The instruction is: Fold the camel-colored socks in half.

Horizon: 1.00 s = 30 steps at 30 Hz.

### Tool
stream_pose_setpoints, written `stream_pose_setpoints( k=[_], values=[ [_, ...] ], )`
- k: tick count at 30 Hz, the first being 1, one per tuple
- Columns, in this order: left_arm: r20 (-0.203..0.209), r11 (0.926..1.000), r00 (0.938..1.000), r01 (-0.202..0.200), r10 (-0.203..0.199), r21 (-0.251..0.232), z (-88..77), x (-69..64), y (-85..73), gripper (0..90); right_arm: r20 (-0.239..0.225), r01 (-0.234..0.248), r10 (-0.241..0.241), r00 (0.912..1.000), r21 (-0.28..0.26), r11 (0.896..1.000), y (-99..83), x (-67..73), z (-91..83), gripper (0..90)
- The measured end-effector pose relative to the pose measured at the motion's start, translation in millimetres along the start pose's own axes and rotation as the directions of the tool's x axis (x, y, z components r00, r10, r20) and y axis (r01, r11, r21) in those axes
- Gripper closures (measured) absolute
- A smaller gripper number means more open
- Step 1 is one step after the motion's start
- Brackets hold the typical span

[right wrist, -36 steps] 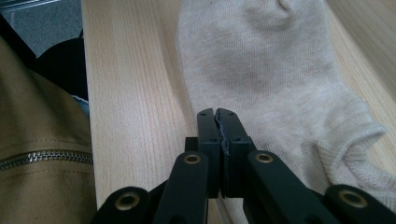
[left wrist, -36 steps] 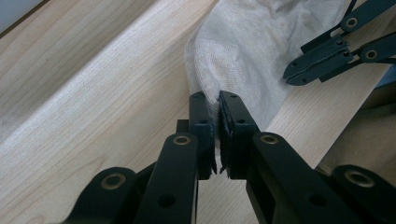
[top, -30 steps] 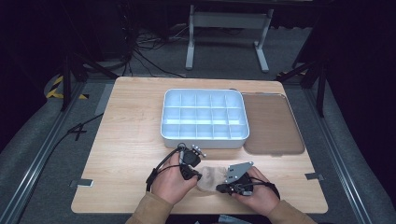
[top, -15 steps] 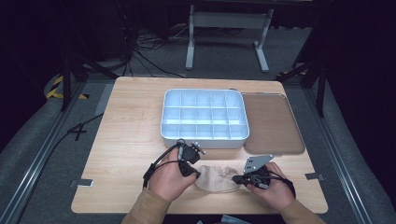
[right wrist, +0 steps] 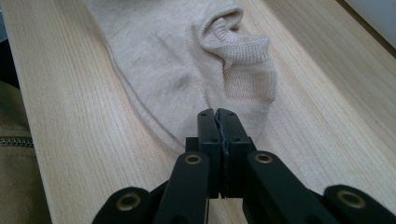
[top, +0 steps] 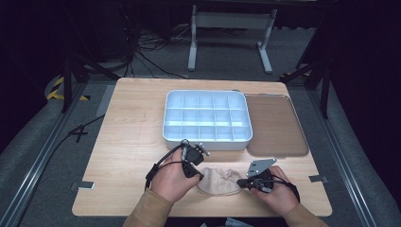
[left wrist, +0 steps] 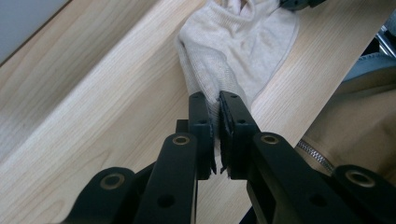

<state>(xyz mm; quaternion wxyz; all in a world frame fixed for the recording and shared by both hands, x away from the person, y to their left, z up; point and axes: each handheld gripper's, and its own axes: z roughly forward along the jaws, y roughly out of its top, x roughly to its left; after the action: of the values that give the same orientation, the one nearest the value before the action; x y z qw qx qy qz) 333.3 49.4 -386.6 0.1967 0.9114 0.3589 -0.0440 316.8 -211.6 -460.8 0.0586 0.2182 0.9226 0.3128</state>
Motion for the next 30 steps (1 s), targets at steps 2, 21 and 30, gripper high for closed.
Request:
stream_pose_setpoints(
  k=[2,21,30],
  values=[
    [0.007,0.9998,1.0000,-0.003,0.003,-0.020,-1.0,-3.5,1.9,84.4,0.001,0.008,-0.008,1.0000,0.005,1.000,0.6,0.8,0.4,89.8],
    [0.034,0.9907,0.9941,-0.099,0.103,-0.093,13.9,-25.6,30.4,84.5,0.004,0.033,-0.033,0.9994,-0.015,0.999,-2.2,1.8,1.1,90.0],
    [0.037,0.9902,0.9916,-0.121,0.124,-0.069,33.1,-31.9,44.5,84.4,-0.002,0.027,-0.027,0.9996,-0.035,0.999,-5.1,0.9,1.0,90.0]
  ],
)
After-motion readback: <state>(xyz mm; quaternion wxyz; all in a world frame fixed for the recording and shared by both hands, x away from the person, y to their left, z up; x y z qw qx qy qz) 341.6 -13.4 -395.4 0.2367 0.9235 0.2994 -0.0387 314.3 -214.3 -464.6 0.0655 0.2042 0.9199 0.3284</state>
